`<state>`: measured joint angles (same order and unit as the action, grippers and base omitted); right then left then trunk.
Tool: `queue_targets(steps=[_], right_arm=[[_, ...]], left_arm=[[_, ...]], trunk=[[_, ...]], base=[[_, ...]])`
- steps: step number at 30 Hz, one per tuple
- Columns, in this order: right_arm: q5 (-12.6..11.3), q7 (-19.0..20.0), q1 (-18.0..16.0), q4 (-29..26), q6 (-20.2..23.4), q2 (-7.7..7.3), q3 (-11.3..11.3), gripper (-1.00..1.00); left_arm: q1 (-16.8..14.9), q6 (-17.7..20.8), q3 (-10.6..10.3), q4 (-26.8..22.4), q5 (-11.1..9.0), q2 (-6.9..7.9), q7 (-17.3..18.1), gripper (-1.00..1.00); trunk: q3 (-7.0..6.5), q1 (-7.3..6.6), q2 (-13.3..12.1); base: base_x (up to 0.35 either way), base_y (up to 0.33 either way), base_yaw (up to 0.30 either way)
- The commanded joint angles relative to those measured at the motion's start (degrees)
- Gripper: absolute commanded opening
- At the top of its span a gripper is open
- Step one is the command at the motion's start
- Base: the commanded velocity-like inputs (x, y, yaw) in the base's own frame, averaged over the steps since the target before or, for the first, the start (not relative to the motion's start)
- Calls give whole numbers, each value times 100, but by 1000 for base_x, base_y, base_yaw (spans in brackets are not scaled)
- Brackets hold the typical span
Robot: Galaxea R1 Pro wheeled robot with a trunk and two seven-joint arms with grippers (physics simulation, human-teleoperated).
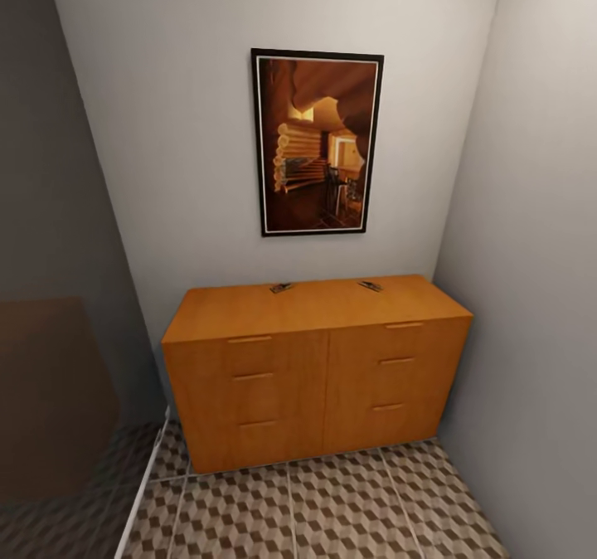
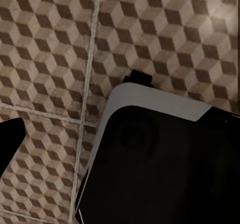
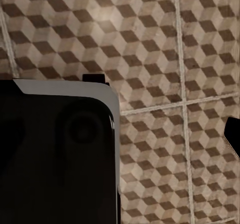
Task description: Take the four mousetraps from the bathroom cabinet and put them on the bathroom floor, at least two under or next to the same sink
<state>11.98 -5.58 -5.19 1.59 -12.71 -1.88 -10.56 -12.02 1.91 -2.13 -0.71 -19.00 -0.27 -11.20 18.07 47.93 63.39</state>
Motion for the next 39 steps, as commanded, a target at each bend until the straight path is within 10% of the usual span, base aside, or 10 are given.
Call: queue_targets(steps=[1,39], right_arm=[[62,-22,-8,17,-30,0,-45,100],[83,17,-8,-133,49,-41,-55,100]], left_arm=[[-2,20,-24,-8,-29,-1,-23,100],[-11,-571,-90,-288,50,-66,-41,100]], trunk=[[7,4,4],[7,4,4]], base=[[325,0,0],[97,0,0]])
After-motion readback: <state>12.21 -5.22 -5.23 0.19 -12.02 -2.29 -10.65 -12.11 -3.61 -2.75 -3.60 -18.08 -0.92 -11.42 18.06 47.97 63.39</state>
